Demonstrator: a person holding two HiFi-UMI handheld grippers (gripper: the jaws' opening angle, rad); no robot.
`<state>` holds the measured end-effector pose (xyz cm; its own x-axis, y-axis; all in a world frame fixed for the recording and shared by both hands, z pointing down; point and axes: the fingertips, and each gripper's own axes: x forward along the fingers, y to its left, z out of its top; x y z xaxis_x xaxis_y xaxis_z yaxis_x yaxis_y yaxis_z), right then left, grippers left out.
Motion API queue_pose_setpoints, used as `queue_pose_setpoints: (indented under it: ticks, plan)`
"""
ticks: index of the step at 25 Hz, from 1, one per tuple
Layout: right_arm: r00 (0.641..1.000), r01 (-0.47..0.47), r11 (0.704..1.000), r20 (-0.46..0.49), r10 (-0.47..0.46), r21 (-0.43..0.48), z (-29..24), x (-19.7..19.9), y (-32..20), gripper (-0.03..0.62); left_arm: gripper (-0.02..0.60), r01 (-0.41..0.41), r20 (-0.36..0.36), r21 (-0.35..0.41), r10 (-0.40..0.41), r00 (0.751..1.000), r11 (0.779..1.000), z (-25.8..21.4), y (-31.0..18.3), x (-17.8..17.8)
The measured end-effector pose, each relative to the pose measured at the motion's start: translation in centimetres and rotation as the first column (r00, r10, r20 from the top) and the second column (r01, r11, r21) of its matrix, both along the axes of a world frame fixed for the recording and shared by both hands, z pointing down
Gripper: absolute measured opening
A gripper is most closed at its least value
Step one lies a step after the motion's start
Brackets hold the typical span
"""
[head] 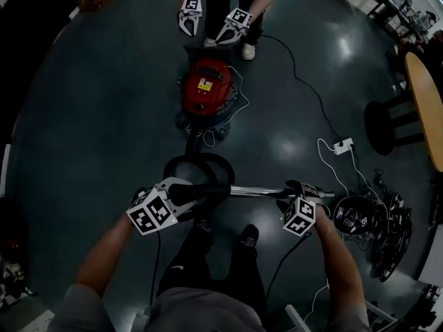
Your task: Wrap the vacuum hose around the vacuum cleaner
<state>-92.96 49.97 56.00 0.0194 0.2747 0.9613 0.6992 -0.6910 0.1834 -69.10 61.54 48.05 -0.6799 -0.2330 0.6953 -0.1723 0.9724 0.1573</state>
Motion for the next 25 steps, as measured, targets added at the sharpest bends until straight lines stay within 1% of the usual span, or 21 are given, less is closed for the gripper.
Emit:
queue_pose_setpoints:
  ticks: [2, 4, 7, 10, 12, 15, 18, 20, 23, 25]
  plan:
    - [0.997, 0.077, 0.997, 0.015, -0.076, -0.017, 2.3, -0.4, 0.6, 0.285, 0.138, 0.025, -0.007, 0.037, -0.024, 1.000, 0.999, 1.4, 0.1, 0.1]
    - [0.988, 0.148, 0.988, 0.044, -0.147, -0.034, 3.9, -0.8, 0.8, 0.137, 0.138, 0.045, -0.013, 0.051, -0.045, 0.999, 0.998, 2.8, -0.2, 0.0]
    - [0.980, 0.195, 0.980, 0.035, -0.194, -0.034, 6.8, -1.8, 1.4, 0.133, 0.138, 0.085, -0.023, 0.060, -0.084, 0.996, 0.995, 6.3, 0.2, -0.8]
    - [0.979, 0.206, 0.977, 0.003, -0.206, -0.048, 10.6, -2.2, 1.8, 0.132, 0.138, 0.135, -0.064, 0.054, -0.131, 0.989, 0.989, 11.4, 1.0, -1.4]
    - [0.979, 0.201, 0.978, -0.025, -0.202, -0.061, 13.2, -2.5, 1.7, 0.132, 0.138, 0.166, -0.090, 0.032, -0.163, 0.983, 0.986, 14.9, 1.4, -1.8]
    - [0.980, 0.173, 0.983, -0.093, -0.178, -0.058, 17.9, -2.5, 1.4, 0.132, 0.138, 0.204, -0.122, -0.026, -0.206, 0.971, 0.979, 20.5, 2.5, -2.2]
    - [0.977, 0.129, 0.991, -0.168, -0.132, -0.028, 23.3, -2.2, 0.6, 0.132, 0.140, 0.192, -0.147, -0.108, -0.206, 0.967, 0.975, 26.3, 3.8, -2.9]
    - [0.973, 0.102, 0.995, -0.208, -0.103, -0.012, 27.2, -2.2, 0.6, 0.131, 0.140, 0.178, -0.161, -0.176, -0.207, 0.965, 0.968, 30.1, 4.9, -3.4]
    - [0.969, 0.084, 0.996, -0.233, -0.085, -0.017, 32.5, -2.6, 1.3, 0.131, 0.143, 0.181, -0.164, -0.293, -0.236, 0.958, 0.939, 35.4, 6.7, -4.3]
    - [0.965, 0.070, 0.997, -0.253, -0.071, -0.011, 36.0, -2.7, 1.8, 0.130, 0.153, 0.209, -0.158, -0.340, -0.274, 0.949, 0.917, 38.7, 7.7, -4.4]
